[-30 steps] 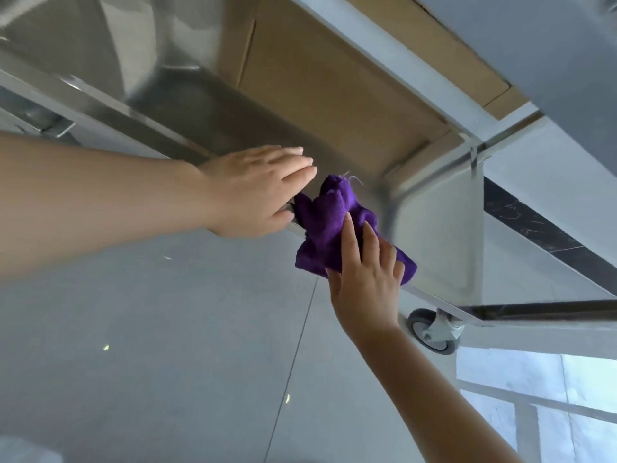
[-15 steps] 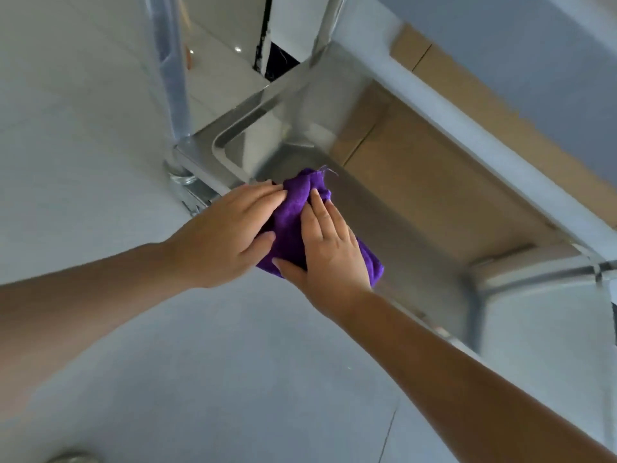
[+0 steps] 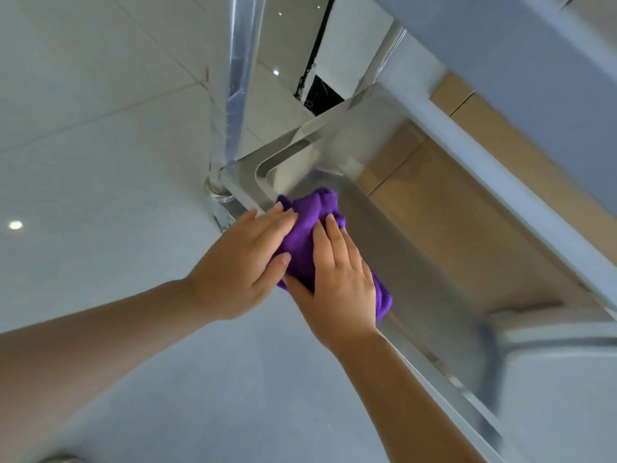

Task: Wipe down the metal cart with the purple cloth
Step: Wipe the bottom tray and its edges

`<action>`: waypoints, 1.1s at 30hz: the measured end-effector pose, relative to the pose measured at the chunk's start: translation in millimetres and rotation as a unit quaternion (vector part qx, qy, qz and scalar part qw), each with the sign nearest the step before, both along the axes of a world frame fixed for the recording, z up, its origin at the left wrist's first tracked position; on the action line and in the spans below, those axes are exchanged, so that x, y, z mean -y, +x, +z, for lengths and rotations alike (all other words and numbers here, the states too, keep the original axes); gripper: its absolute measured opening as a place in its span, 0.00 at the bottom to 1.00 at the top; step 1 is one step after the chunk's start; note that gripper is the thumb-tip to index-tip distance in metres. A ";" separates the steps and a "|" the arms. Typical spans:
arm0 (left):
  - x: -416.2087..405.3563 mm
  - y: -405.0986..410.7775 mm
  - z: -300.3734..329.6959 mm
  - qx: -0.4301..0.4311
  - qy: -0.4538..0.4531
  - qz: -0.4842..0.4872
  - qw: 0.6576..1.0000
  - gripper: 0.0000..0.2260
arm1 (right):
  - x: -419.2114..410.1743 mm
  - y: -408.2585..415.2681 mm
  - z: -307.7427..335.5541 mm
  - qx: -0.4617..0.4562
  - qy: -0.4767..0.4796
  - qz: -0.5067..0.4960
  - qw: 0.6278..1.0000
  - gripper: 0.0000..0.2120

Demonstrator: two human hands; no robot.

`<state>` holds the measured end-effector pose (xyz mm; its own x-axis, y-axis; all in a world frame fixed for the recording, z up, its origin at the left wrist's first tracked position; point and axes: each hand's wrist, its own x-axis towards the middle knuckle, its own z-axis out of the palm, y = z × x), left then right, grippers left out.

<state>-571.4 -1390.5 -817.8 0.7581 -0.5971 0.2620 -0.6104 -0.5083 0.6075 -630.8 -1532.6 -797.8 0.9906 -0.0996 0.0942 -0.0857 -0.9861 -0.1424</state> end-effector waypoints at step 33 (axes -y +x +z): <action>22.2 61.2 -8.1 0.104 0.115 0.130 0.979 0.25 | 25.0 253.8 2.7 -0.008 0.043 -0.090 0.995 0.19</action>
